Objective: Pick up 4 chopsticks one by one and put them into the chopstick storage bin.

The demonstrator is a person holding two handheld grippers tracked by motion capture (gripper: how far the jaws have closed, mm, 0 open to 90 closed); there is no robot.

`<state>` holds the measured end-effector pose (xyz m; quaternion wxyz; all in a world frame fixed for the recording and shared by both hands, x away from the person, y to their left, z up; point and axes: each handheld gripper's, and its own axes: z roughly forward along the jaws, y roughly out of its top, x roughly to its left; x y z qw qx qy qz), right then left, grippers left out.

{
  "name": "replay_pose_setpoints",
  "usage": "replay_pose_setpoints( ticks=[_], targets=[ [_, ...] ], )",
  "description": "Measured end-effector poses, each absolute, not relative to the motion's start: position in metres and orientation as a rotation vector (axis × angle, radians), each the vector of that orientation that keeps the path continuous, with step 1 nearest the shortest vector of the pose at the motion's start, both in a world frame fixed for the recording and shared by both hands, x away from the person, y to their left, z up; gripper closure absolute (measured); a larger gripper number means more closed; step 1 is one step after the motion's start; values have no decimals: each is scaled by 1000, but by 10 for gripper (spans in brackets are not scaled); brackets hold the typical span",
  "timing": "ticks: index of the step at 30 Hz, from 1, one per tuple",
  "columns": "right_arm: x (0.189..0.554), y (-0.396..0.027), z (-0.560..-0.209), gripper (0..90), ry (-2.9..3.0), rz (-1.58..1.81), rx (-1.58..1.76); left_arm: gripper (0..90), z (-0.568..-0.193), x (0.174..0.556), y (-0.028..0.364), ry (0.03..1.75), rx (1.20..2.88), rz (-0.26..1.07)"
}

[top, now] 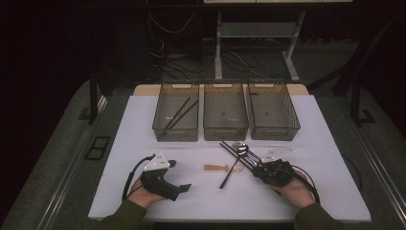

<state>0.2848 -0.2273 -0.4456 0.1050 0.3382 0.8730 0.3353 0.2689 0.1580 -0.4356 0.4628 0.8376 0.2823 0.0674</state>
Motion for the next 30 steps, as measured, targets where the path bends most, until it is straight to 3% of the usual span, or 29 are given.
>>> replay_pose_setpoints(
  ticks=[30],
  targets=[
    [283, -237, -435, 849, 2517, 1070, 1043, 0, -438, 268, 156, 665, 2075, 156]
  ],
)
